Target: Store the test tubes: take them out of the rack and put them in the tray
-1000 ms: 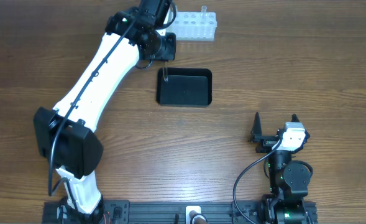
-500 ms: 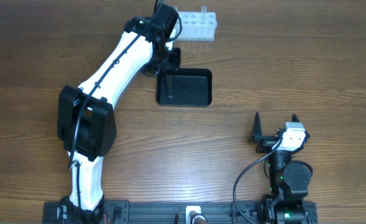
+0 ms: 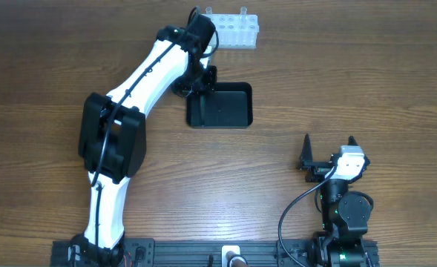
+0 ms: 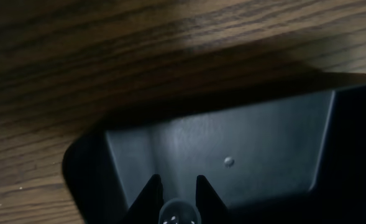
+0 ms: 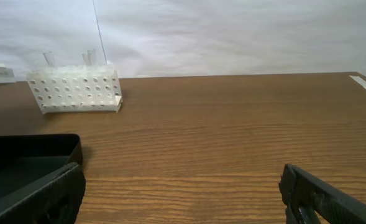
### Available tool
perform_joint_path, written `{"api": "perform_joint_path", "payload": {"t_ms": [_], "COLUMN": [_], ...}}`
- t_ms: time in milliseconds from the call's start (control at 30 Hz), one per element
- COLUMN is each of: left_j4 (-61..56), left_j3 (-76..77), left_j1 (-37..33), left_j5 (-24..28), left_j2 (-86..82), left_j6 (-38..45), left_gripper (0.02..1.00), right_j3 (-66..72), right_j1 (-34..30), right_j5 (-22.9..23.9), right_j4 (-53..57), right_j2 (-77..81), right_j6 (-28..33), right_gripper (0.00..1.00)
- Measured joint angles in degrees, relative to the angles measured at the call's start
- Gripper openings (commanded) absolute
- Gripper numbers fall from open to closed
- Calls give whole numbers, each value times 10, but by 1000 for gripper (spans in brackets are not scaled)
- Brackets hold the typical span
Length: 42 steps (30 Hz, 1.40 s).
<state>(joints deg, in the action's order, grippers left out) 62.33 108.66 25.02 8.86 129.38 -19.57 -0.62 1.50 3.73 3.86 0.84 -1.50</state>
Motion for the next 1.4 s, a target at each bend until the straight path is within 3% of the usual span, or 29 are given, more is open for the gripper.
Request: {"api": "perform_joint_path", "payload": {"t_ms": [233, 500, 967, 1100, 1400], "left_j4": [-2, -23, -17, -19, -99], "left_j3": [0, 0, 48, 112, 204], "left_j1": [0, 0, 1, 2, 4], "left_j5": [2, 2, 2, -2, -92], "left_j2": [11, 29, 36, 32, 4], "left_j6": [0, -2, -4, -4, -6], "left_gripper": [141, 334, 349, 461, 630], "right_j3": [0, 0, 0, 0, 0], "right_j1": [0, 0, 0, 0, 0], "right_j5": [0, 0, 0, 0, 0], "right_j4": [0, 0, 0, 0, 0], "right_j2": [0, 0, 0, 0, 0], "right_j6": [0, -1, -1, -1, -1], "right_gripper": [989, 991, 991, 991, 991]}}
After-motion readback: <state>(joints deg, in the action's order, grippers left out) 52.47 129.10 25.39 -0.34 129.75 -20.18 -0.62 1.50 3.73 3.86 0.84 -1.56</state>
